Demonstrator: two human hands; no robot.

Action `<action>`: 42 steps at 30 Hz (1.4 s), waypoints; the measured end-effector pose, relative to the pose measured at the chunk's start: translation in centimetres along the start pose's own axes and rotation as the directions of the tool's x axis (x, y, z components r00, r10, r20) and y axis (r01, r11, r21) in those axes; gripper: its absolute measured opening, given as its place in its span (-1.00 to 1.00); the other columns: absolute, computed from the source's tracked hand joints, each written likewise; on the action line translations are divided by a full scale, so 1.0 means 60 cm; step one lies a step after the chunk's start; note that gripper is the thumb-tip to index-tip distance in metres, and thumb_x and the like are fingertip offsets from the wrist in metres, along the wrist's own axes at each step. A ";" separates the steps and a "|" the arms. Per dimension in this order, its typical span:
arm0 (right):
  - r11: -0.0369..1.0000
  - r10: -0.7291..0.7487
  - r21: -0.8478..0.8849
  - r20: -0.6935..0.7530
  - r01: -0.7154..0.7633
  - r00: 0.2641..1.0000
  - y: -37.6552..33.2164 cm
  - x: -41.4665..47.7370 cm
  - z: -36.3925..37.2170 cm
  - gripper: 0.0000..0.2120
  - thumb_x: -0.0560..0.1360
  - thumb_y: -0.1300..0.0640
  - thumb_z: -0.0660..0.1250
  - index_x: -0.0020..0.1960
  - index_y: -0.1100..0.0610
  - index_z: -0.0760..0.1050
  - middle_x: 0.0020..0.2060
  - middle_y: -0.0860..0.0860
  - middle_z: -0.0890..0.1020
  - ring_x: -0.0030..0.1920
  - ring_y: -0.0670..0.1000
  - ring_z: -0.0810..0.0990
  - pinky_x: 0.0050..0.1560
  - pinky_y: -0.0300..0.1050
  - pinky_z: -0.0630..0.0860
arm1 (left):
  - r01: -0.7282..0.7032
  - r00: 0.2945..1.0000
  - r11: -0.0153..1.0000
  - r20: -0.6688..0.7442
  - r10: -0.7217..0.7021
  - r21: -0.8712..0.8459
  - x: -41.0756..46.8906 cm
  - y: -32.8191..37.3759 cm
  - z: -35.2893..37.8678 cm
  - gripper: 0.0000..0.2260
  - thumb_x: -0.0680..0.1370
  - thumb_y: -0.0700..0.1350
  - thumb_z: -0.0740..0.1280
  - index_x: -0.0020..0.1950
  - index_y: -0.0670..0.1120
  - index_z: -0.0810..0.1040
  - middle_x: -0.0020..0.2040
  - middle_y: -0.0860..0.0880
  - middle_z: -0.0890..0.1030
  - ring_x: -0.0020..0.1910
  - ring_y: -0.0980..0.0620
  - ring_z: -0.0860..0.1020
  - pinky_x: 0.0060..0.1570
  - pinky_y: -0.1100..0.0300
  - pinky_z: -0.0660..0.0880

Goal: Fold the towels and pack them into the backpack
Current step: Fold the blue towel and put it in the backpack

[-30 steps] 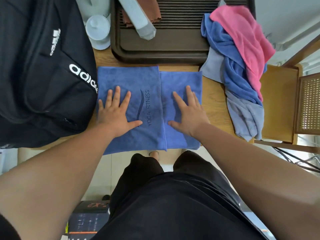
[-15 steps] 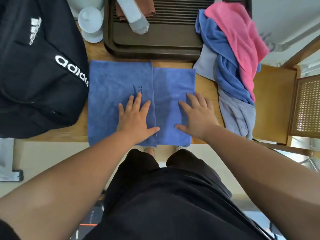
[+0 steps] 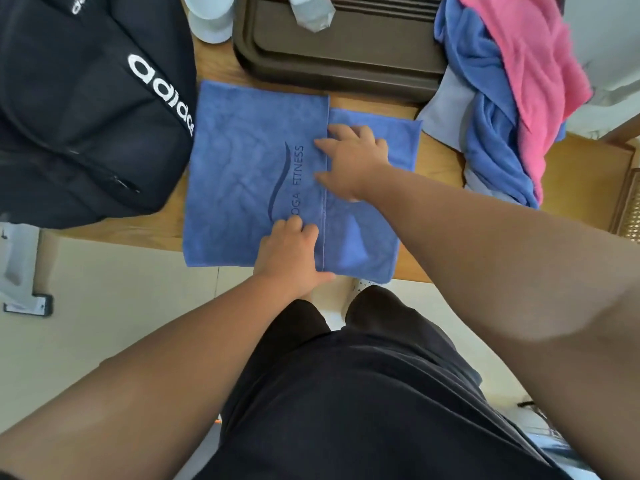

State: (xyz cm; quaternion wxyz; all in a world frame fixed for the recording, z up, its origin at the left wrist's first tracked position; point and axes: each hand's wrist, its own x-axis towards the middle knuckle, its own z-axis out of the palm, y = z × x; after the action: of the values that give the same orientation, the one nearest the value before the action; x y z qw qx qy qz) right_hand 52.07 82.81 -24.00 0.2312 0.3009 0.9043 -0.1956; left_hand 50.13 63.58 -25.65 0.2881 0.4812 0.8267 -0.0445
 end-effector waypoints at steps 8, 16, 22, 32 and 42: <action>0.988 0.002 0.152 -0.044 0.005 0.999 -0.014 0.003 -0.008 -0.40 0.55 -0.17 0.32 0.53 -0.05 0.30 0.54 -0.09 0.25 0.51 0.14 0.15 0.42 0.15 0.19 | -0.060 0.996 0.989 -0.051 0.067 0.138 -0.006 -0.004 0.011 -0.61 0.42 0.14 0.35 0.12 -0.06 0.42 0.10 -0.04 0.41 0.07 -0.09 0.42 -0.14 0.05 0.37; 0.958 -0.023 0.282 -0.069 0.042 0.997 -0.008 0.000 -0.008 -0.40 0.55 -0.12 0.35 0.53 0.03 0.33 0.51 -0.04 0.30 0.48 0.13 0.25 0.43 0.15 0.27 | -0.128 0.985 0.987 -0.133 0.115 -0.097 -0.013 -0.023 -0.012 -0.82 0.50 -0.14 0.30 -0.24 -0.10 0.33 -0.24 0.00 0.36 -0.21 -0.09 0.39 -0.31 0.10 0.20; 0.756 0.038 0.638 -0.266 0.146 0.963 -0.008 -0.045 -0.039 -0.72 0.55 0.11 0.33 0.19 0.22 0.61 0.19 0.07 0.58 0.06 0.04 0.61 0.19 -0.05 0.50 | -0.240 0.918 0.918 -0.381 0.109 -0.316 -0.043 -0.014 -0.058 -0.77 0.40 -0.15 0.29 -0.38 -0.12 0.28 -0.45 0.05 0.25 -0.44 0.01 0.25 -0.47 0.20 0.12; 0.616 0.299 0.788 -0.230 -0.003 0.926 0.112 -0.120 -0.004 -0.81 0.57 0.13 0.32 0.09 0.22 0.61 -0.08 0.05 0.60 -0.13 -0.06 0.52 0.00 0.05 0.53 | -0.272 0.962 0.929 -0.092 0.257 -0.251 -0.025 0.094 -0.026 -0.79 0.49 -0.12 0.27 -0.31 -0.10 0.32 -0.41 0.00 0.36 -0.42 -0.03 0.29 -0.44 0.13 0.18; 0.653 0.132 0.756 -0.063 -0.039 0.989 0.149 -0.099 0.008 -0.70 0.57 0.06 0.38 0.22 0.22 0.56 0.22 0.09 0.50 0.13 0.07 0.53 0.10 -0.04 0.53 | -0.096 0.986 0.957 0.105 0.128 -0.274 -0.001 0.111 -0.007 -0.80 0.54 -0.07 0.30 -0.27 -0.04 0.40 -0.34 0.03 0.45 -0.34 0.00 0.43 -0.41 0.14 0.23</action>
State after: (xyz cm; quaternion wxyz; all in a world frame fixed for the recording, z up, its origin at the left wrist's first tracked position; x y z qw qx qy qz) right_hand 62.08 86.54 -23.12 0.0439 0.4224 0.7383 -0.5239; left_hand 55.44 67.23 -23.90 0.4022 0.4804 0.7775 0.0548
